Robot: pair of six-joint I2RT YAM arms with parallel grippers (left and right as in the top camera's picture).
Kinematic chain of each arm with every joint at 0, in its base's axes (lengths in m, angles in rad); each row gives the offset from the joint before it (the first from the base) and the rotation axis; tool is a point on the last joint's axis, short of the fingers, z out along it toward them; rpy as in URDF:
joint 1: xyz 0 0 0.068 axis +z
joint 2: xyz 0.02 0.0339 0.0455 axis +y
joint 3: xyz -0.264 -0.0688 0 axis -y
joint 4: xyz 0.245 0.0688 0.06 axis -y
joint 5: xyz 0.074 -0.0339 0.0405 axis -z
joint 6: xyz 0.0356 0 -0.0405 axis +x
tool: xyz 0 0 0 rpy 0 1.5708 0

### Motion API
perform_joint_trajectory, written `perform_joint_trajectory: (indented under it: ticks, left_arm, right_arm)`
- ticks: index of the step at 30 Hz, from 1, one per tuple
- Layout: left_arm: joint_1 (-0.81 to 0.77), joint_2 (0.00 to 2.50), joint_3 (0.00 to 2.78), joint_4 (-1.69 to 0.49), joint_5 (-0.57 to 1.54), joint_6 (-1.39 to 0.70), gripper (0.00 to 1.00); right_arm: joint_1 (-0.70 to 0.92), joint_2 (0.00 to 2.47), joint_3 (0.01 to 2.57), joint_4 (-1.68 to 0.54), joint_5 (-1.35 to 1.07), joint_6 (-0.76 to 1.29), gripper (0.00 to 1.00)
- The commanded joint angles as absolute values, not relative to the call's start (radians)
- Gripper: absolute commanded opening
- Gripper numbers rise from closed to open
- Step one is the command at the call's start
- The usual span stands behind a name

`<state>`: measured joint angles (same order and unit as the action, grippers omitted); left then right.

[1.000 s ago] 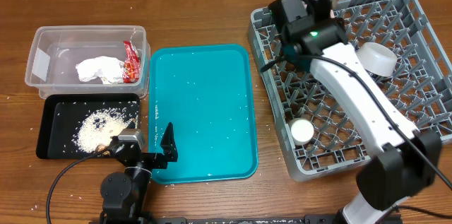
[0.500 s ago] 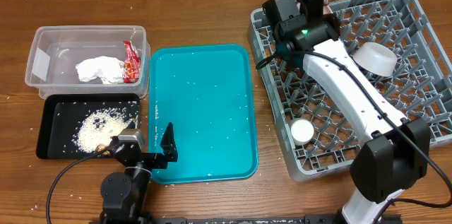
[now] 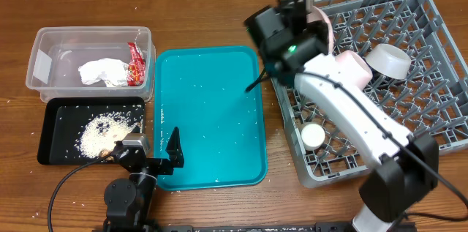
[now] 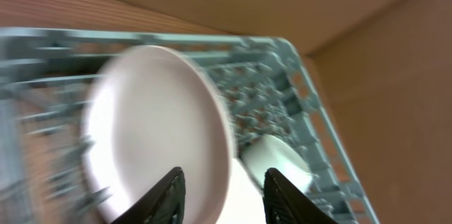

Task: Sort waste into correct bins and load items into the dishwasher
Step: 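Lift the white plate and stand it upright in the dish rack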

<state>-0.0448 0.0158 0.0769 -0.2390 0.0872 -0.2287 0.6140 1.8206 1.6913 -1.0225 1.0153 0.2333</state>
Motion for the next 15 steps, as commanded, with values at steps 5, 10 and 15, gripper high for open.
perform_joint_trajectory:
  ticks: [5, 10, 15]
  left_arm:
    - [-0.039, 0.006, 0.073, -0.236, 0.101, -0.224, 1.00]
    - [-0.039, 0.006, 0.073, -0.236, 0.101, -0.224, 1.00]
    - [-0.039, 0.006, 0.073, -0.236, 0.101, -0.224, 1.00]
  right_arm:
    - [0.826, 1.597, 1.697, -1.043, 0.505, 0.293, 0.51]
    - [0.889, 1.527, 1.697, -0.977, 0.172, 0.292, 1.00]
    - [0.896, 1.517, 1.696, -0.947, -0.030, 0.292, 1.00]
